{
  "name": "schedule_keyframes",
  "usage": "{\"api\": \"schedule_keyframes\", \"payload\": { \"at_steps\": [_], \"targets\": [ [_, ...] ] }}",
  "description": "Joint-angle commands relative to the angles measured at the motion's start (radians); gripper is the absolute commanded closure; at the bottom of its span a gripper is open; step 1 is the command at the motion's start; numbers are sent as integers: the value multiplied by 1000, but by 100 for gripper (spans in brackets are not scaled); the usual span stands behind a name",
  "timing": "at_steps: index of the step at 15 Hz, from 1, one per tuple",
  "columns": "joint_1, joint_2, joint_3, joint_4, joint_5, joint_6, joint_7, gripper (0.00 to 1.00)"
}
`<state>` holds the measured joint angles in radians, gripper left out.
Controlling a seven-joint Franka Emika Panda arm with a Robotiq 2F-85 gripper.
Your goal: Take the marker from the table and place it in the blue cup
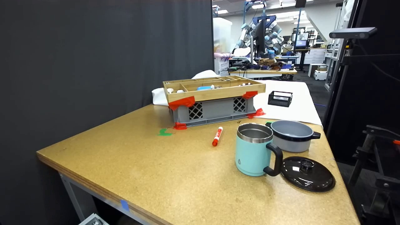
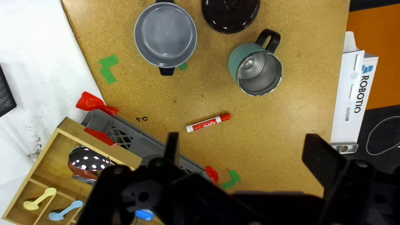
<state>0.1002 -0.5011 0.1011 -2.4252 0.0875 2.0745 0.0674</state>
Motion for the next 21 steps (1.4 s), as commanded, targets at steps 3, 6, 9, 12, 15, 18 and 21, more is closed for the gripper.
{"api": "schedule_keyframes", "payload": {
  "at_steps": [3, 6, 9, 12, 15, 18, 21],
  "targets": [
    [-28, 37, 39, -9, 17, 70, 178, 0],
    [-47, 105, 71, -19, 6, 159, 362, 0],
    [-75, 195, 94, -17, -17, 263, 537, 0],
    [-106, 313, 93, 2, -58, 376, 709, 0],
    [-119, 440, 89, 29, -161, 477, 943, 0],
    [-96, 551, 50, 68, -294, 520, 1186, 0],
    [-23, 654, 13, 128, -439, 534, 1396, 0]
  ]
}}
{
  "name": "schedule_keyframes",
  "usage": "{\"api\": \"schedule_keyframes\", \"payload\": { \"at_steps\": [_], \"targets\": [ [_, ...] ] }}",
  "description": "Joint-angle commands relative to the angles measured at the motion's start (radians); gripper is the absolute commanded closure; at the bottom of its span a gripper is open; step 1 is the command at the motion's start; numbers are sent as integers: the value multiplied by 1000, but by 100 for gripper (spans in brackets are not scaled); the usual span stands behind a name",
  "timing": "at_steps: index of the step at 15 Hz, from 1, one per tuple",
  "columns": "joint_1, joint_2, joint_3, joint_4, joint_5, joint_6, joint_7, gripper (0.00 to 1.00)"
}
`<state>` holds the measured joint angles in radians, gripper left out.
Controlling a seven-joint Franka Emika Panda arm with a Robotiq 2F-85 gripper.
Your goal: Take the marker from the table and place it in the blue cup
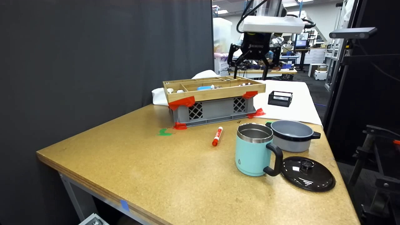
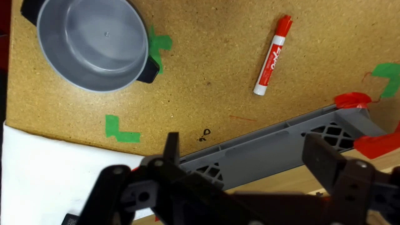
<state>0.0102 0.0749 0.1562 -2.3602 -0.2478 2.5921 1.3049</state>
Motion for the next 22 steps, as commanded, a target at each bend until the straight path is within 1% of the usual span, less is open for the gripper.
{"api": "schedule_keyframes", "payload": {
  "at_steps": [1, 3, 5, 6, 8, 12, 14, 16, 20, 22],
  "targets": [
    [95, 108, -55, 85, -142, 21, 200, 0],
    [147, 171, -76, 129, -186, 34, 255, 0],
    [186, 219, -101, 165, -196, 45, 275, 0],
    [187, 178, -96, 128, -151, 17, 239, 0],
    [206, 215, -115, 157, -153, 25, 243, 0],
    [208, 219, -121, 165, -154, 26, 243, 0],
    [204, 251, -126, 185, -148, 33, 239, 0],
    [190, 308, -127, 222, -99, 33, 193, 0],
    [150, 450, -109, 322, 83, 29, 19, 0],
    [144, 509, -106, 374, 164, 17, -54, 0]
  ]
}}
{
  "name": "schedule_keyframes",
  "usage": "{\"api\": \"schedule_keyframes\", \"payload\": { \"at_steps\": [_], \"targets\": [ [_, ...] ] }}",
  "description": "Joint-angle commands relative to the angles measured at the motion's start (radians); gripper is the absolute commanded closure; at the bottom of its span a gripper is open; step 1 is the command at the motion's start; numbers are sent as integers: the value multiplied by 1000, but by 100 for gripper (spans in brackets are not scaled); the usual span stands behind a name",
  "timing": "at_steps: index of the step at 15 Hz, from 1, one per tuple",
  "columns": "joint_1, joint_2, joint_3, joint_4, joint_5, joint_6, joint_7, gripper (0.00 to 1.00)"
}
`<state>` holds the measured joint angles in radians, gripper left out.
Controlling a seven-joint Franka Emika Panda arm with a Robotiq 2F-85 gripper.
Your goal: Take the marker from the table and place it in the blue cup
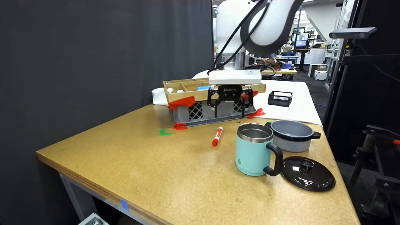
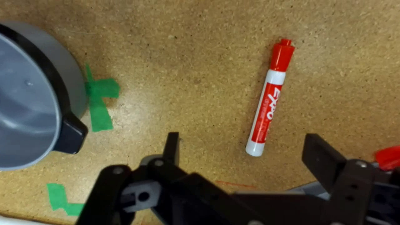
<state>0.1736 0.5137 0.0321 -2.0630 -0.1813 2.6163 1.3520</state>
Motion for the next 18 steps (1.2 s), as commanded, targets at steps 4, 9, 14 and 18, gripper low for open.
{"api": "schedule_keyframes", "payload": {
  "at_steps": [4, 9, 14, 18],
  "targets": [
    [-22, 144, 28, 145, 232, -16, -201, 0],
    [-18, 199, 35, 176, 350, -25, -272, 0],
    [-5, 241, 21, 178, 396, -3, -285, 33],
    [25, 229, -5, 172, 384, 18, -255, 62]
  ]
}}
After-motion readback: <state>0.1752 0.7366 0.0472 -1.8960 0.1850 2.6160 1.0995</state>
